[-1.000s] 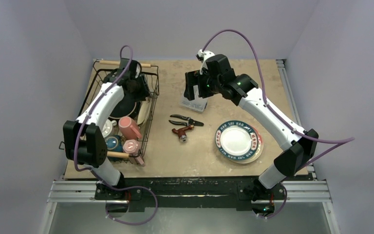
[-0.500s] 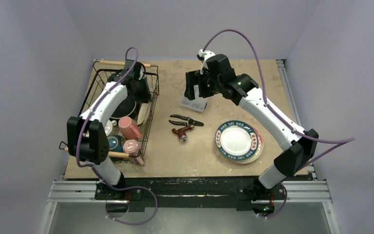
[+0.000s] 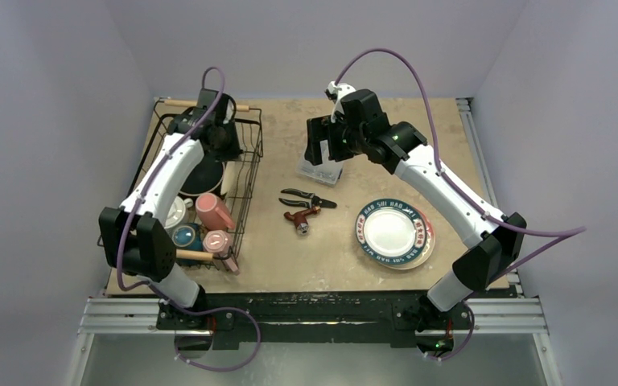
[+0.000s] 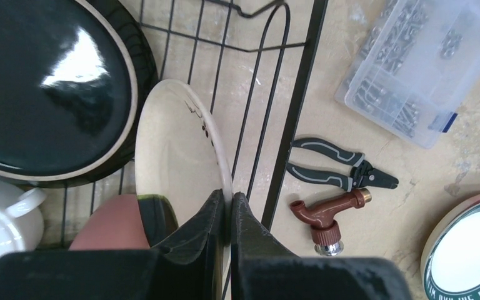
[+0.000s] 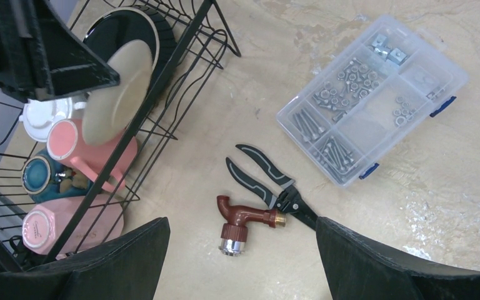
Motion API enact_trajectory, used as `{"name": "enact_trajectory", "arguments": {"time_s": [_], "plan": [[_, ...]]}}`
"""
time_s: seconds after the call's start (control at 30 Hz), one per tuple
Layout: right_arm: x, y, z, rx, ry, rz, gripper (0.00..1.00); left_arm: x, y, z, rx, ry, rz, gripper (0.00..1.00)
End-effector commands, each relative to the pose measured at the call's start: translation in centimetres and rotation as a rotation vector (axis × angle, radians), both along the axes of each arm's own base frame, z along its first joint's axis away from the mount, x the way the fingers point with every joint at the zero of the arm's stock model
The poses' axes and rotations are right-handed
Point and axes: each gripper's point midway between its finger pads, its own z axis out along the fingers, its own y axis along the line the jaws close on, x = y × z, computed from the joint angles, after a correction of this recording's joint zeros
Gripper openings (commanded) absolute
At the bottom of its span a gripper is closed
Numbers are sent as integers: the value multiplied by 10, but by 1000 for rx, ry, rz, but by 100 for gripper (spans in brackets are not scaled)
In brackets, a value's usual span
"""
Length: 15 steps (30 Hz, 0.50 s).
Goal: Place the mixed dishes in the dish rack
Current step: Pick up the plate from the dish rack.
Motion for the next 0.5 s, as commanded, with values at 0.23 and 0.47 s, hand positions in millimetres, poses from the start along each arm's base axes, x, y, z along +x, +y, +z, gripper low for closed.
{"name": "enact_trajectory", "arguments": {"time_s": [0.23, 0.47], "plan": [[12, -16, 20, 7, -55, -90, 88, -28, -9, 159, -136, -400, -75, 0], [34, -80, 43, 34, -112, -365, 88, -62, -105, 207, -458, -505, -382, 0]]}}
